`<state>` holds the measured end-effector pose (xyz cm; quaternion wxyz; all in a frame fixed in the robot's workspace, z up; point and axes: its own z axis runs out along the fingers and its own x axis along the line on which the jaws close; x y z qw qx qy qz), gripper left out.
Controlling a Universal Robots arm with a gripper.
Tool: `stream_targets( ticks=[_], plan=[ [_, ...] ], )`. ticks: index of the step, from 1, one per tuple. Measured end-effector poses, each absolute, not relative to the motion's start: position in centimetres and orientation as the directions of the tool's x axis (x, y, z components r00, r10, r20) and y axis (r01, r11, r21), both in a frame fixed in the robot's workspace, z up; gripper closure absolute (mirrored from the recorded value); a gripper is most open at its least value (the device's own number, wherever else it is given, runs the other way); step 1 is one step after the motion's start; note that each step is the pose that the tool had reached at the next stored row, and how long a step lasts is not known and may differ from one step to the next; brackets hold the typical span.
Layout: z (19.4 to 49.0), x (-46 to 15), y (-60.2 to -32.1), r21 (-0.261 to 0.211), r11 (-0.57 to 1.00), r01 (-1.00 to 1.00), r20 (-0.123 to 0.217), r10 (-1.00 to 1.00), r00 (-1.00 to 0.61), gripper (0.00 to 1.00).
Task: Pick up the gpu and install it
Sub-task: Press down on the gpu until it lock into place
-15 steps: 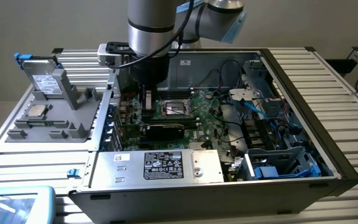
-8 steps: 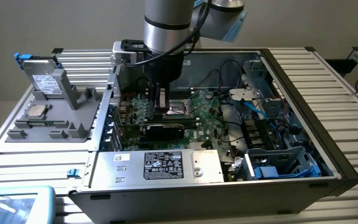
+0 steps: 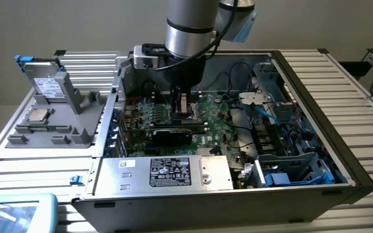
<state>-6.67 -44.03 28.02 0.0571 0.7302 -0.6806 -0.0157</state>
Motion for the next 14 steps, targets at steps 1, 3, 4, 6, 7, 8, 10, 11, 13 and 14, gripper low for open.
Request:
stream_targets(
  ticks=[1,3,4,6,7,8,10,11,13,14],
  plan=[
    [28.0,-6.7,-44.0,0.089,-0.073,-0.993,0.056,-0.995,0.078,0.88],
    [28.0,-6.7,-44.0,0.061,-0.082,-0.995,0.058,-0.995,0.085,0.88],
    [27.9,-6.7,-44.0,0.055,-0.083,-0.995,0.058,-0.995,0.086,0.88],
    [27.8,-6.7,-44.1,0.055,-0.083,-0.995,0.059,-0.995,0.087,0.88],
    [27.6,-6.7,-44.2,0.055,-0.083,-0.995,0.059,-0.995,0.086,0.88],
    [27.4,-6.7,-44.2,0.055,-0.083,-0.995,0.059,-0.995,0.086,0.88],
    [27.1,-6.7,-44.3,0.056,-0.083,-0.995,0.059,-0.995,0.086,0.88],
    [27.1,-6.7,-44.3,0.056,-0.083,-0.995,0.059,-0.995,0.086,0.88],
    [26.8,-6.7,-44.3,0.055,-0.083,-0.995,0.059,-0.995,0.086,0.88],
    [26.6,-6.7,-44.3,0.056,-0.083,-0.995,0.059,-0.995,0.087,0.88]
  ],
)
